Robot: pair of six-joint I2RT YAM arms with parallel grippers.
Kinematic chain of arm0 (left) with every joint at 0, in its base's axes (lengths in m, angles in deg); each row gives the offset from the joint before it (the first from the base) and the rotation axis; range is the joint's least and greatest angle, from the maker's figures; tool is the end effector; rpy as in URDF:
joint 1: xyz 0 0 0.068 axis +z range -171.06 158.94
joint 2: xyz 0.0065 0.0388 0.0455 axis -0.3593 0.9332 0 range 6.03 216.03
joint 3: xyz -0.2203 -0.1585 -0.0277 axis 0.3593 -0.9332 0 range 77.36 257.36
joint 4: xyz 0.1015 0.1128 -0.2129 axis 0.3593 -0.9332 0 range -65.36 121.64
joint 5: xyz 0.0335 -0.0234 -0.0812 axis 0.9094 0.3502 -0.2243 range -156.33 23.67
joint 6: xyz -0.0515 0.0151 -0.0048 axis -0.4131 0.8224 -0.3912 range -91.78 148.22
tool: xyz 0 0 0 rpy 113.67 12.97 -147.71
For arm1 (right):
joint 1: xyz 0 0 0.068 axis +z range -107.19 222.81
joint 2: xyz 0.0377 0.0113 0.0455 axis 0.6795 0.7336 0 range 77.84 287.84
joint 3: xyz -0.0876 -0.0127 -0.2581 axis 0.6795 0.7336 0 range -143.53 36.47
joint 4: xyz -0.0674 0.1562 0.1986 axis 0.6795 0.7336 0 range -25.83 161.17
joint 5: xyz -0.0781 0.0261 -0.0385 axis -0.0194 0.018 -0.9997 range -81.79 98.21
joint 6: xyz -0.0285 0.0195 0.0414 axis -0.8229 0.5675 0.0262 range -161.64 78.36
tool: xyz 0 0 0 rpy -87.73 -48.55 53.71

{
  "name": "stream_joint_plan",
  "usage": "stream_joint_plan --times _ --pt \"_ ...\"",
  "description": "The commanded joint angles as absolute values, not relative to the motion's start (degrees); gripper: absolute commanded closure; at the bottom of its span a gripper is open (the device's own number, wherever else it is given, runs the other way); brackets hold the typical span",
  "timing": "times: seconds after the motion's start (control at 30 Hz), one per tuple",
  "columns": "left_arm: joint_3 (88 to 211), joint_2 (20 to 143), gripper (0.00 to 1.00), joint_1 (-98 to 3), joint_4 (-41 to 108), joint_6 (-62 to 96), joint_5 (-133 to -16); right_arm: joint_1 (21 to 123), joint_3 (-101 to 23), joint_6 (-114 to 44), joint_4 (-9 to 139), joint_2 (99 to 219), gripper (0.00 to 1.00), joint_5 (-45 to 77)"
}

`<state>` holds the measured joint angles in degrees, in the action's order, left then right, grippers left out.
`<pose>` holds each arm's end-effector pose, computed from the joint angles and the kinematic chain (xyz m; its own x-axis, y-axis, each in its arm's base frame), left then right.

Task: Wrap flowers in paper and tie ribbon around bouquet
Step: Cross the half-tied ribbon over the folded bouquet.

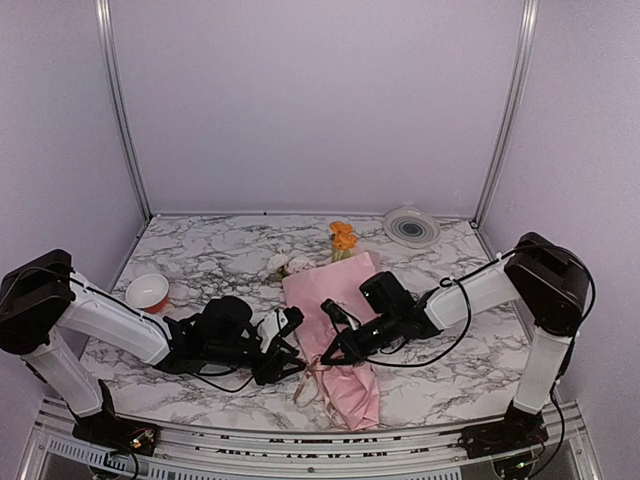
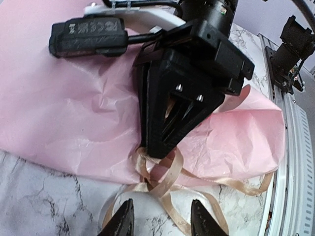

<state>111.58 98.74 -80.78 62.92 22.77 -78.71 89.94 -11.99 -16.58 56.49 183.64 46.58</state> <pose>0.1490 -0.2702 0.1500 -0.3187 0.3618 -0.8761 0.9135 0.3638 -0.1821 0.2156 0.2647 0.1160 -0.8289 -0.4048 -0.3860 -0.5485 0.4531 0.7027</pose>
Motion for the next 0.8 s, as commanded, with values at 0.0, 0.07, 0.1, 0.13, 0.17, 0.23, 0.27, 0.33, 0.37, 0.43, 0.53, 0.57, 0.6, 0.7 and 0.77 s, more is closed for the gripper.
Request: stream_joint_plan --times 0.0,0.07,0.1,0.13,0.17,0.23,0.27,0.33,0.37,0.43,0.53,0.57,0.6,0.7,0.77 --pt "107.4 94.4 0.61 -85.3 62.3 19.7 -71.5 90.5 -12.9 -15.9 57.0 183.8 0.89 42.0" --pt "106.1 92.5 0.61 -87.5 61.5 19.9 -69.5 92.4 -12.8 -15.9 57.3 183.4 0.89 40.5" --pt "105.5 91.6 0.6 -88.6 60.8 20.4 -68.6 92.8 -12.8 -15.7 57.4 183.1 0.89 39.6" --pt "105.1 91.1 0.59 -89.8 59.7 21.4 -67.7 93.0 -12.6 -15.7 57.6 182.7 0.89 38.7" --pt "105.0 90.9 0.57 -91.2 58.3 22.6 -67.0 93.1 -12.5 -15.6 57.8 182.3 0.89 37.7" --pt "105.8 91.3 0.55 -93.6 55.3 25.2 -65.6 93.4 -12.5 -15.5 58.4 181.7 0.89 35.7" --pt "106.5 92.0 0.54 -94.4 54.0 26.3 -64.9 93.5 -12.5 -15.4 58.4 181.4 0.89 35.1" --pt "108.3 93.9 0.53 -95.0 51.3 27.7 -63.5 93.8 -12.8 -15.4 58.3 181.4 0.89 34.6" --pt "109.2 95.0 0.53 -95.0 49.9 28.2 -62.6 93.8 -13.0 -15.5 58.4 181.4 0.89 34.4" --pt "110.9 97.0 0.54 -95.1 47.4 28.9 -61.1 94.0 -13.6 -15.7 58.9 181.4 0.89 33.7" --pt "112.2 99.4 0.55 -95.2 46.5 29.9 -59.1 94.4 -13.8 -15.9 59.0 181.1 0.89 33.2" --pt "113.1 100.3 0.55 -95.2 46.1 30.2 -57.1 94.6 -14.0 -16.0 59.1 181.2 0.89 33.1" --pt "114.3 101.2 0.55 -95.2 45.1 30.3 -55.9 94.7 -14.1 -16.0 59.4 181.1 0.89 32.9" --pt "117.9 104.2 0.55 -95.4 41.5 31.4 -57.2 95.0 -14.4 -16.1 59.9 180.7 0.89 32.3" --pt "117.6 104.8 0.55 -95.6 40.5 31.1 -57.3 95.2 -14.3 -16.1 59.8 180.0 0.89 31.7"
